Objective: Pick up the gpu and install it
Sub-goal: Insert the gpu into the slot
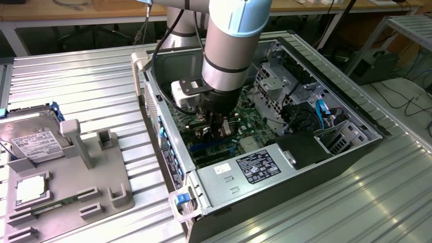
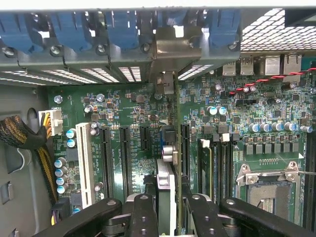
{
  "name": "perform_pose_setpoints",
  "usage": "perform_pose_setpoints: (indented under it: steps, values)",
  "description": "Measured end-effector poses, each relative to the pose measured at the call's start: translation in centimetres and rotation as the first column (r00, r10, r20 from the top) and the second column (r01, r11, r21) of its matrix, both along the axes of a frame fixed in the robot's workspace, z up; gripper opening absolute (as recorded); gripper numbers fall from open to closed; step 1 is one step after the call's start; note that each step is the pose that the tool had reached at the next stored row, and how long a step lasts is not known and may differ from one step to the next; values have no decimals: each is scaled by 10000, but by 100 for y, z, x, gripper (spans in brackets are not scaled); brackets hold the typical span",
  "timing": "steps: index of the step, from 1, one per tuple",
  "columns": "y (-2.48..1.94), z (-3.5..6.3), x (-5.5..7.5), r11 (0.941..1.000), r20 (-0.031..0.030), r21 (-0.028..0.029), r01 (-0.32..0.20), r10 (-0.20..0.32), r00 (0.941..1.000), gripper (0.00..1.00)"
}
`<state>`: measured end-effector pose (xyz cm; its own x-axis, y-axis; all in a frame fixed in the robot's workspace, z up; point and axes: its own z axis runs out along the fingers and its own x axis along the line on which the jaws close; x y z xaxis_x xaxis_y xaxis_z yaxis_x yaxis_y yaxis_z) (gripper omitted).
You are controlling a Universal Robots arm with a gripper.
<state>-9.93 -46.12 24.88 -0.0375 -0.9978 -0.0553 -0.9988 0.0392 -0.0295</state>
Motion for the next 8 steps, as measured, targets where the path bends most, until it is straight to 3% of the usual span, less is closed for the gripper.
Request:
perform_pose_setpoints:
  steps: [8]
  values:
    - [-6, 0, 0, 10000, 0, 0, 0, 0, 10000, 28]
